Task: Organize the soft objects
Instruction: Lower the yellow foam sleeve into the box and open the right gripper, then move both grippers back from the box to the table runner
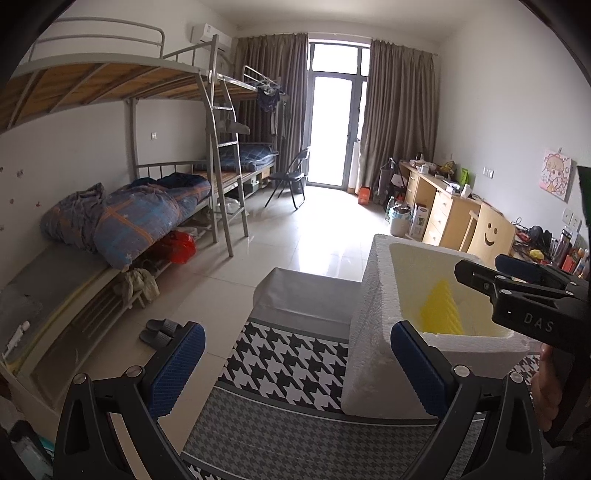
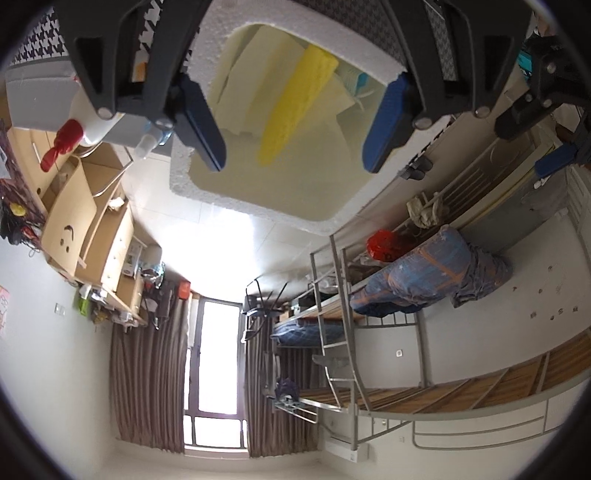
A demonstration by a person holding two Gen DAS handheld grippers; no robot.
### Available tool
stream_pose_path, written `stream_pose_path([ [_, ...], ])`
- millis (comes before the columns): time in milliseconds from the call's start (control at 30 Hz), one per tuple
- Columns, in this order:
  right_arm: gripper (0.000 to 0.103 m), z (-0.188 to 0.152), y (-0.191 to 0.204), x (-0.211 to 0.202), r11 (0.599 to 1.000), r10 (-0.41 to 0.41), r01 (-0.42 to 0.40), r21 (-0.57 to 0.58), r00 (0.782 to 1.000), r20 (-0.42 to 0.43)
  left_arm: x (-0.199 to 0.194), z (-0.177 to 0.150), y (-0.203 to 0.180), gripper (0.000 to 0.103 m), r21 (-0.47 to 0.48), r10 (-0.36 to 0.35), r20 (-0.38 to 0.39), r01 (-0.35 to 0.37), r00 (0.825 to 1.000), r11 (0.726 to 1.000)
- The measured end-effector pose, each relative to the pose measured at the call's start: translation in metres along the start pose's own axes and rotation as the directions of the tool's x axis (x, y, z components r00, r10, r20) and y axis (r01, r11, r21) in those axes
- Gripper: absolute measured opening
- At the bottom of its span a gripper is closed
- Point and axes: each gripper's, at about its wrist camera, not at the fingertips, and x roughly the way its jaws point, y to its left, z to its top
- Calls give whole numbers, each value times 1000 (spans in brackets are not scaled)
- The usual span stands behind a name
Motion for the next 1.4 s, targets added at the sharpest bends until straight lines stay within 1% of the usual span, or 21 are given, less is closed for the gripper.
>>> stream_pose_path([
  [333, 80, -1, -5, -29, 1000, 7, -7, 2, 999, 46, -14, 0, -11, 101, 15, -27, 19, 27, 999, 1000],
  [567, 80, -3, -10, -49, 1000, -7, 6, 21, 997, 72, -26, 0, -25, 101, 38, -45, 26, 44, 999, 998],
  [700, 80, -6, -13, -65, 999, -12, 9, 34, 995, 95, -36, 0, -34, 101, 54, -67, 44, 65, 997, 996],
  [867, 87, -10, -20, -87, 998, 0, -8, 60, 991, 130, -49, 0, -47, 101, 85, -101, 65, 95, 993, 992],
  [1033, 93, -14, -25, -103, 997, -20, 8, 74, 986, 163, -62, -1, -58, 102, 110, -140, 84, 130, 987, 985],
  [1233, 94, -23, -34, -119, 996, -45, 30, 81, 982, 182, -78, -4, -69, 102, 126, -182, 109, 168, 977, 978],
  [1400, 94, -35, -45, -136, 995, -41, 23, 94, 979, 198, -89, -5, -78, 102, 135, -222, 118, 205, 968, 969],
])
